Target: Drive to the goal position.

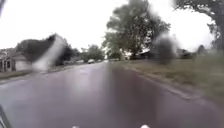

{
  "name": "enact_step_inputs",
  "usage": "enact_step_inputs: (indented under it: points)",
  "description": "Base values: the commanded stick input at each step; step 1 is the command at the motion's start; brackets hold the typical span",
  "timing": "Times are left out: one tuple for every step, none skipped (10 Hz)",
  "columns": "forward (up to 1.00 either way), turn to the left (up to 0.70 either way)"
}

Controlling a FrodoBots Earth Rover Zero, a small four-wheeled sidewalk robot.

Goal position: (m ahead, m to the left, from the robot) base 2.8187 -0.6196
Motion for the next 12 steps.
enact_step_inputs:
  points:
    - [0.70,0.00]
    - [0.70,0.00]
    - [0.70,0.00]
    - [0.70,0.00]
    - [0.70,0.00]
    - [0.70,0.00]
    - [0.70,0.00]
    - [0.70,0.00]
    - [0.70,0.00]
    - [0.70,0.00]
    - [0.70,0.00]
    - [0.70,0.00]
